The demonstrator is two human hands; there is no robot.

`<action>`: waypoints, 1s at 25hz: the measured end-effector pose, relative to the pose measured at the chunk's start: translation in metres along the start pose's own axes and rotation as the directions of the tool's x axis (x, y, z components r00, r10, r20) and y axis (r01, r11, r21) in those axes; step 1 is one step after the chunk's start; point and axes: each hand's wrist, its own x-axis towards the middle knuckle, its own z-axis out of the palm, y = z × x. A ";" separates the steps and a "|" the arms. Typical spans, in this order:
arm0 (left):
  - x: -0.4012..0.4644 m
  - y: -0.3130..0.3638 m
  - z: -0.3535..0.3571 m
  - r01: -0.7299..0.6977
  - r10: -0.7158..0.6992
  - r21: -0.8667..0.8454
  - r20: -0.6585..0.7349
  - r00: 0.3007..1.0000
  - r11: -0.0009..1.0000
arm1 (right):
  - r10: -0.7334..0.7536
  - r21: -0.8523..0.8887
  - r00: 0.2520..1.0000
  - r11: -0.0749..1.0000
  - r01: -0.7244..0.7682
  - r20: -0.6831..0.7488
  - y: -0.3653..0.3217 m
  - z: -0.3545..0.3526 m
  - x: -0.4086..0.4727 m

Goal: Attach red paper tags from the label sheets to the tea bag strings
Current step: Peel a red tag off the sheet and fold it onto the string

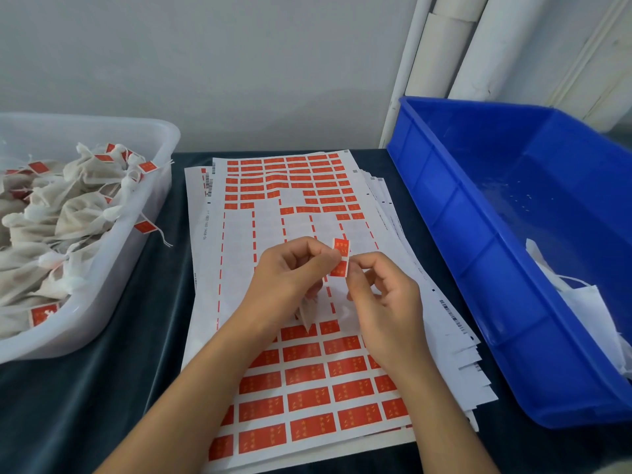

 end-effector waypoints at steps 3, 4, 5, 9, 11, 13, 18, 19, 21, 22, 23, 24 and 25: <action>0.001 -0.002 0.001 -0.009 0.009 0.007 -0.007 1.000 1.000 | -0.010 0.013 0.999 1.000 0.011 -0.045 -0.002 -0.002 0.000; 0.001 -0.002 0.001 -0.012 0.012 0.016 -0.013 1.000 1.000 | -0.013 0.017 0.999 1.000 0.014 -0.053 -0.002 -0.002 0.000; 0.002 -0.003 0.001 -0.013 0.014 0.025 -0.019 1.000 1.000 | -0.017 0.019 0.998 1.000 0.018 -0.056 -0.003 -0.002 0.000; 0.004 -0.005 0.001 -0.019 0.020 0.034 -0.035 0.999 0.999 | -0.031 0.023 0.998 0.999 0.032 -0.058 -0.003 -0.001 -0.001; 0.004 -0.005 0.000 -0.027 0.028 0.036 -0.030 0.999 0.999 | -0.032 0.025 0.997 0.999 0.033 -0.066 -0.002 -0.001 -0.001; 0.003 -0.006 0.001 -0.042 0.042 0.042 -0.019 0.999 0.998 | -0.037 0.026 0.997 0.999 0.039 -0.075 -0.002 -0.001 -0.001; 0.003 -0.007 0.000 -0.079 0.079 0.083 -0.001 0.997 0.993 | -0.044 0.071 0.995 0.996 0.050 -0.094 -0.004 -0.002 -0.002; 0.003 -0.008 0.000 -0.087 0.087 0.088 0.004 0.996 0.992 | -0.041 0.080 0.995 0.996 0.048 -0.092 -0.005 -0.002 -0.002; 0.003 -0.009 -0.001 -0.098 0.097 0.092 0.009 0.995 0.991 | -0.027 0.104 0.996 0.994 0.035 -0.082 -0.005 -0.002 -0.003; 0.004 -0.009 -0.001 -0.100 0.100 0.092 0.006 0.995 0.991 | -0.016 0.121 0.997 0.992 0.024 -0.073 -0.005 -0.002 -0.003; 0.004 -0.009 -0.001 -0.102 0.102 0.092 0.001 0.995 0.991 | 0.000 0.142 0.998 0.990 0.009 -0.064 -0.005 -0.002 -0.003; 0.004 -0.008 0.000 -0.104 0.105 0.093 -0.004 0.994 0.990 | 0.019 0.169 0.999 0.986 -0.010 -0.051 -0.005 -0.003 -0.002; 0.003 -0.008 0.000 -0.109 0.110 0.096 -0.007 0.994 0.989 | 0.035 0.198 0.999 0.980 -0.027 -0.033 -0.006 -0.003 -0.002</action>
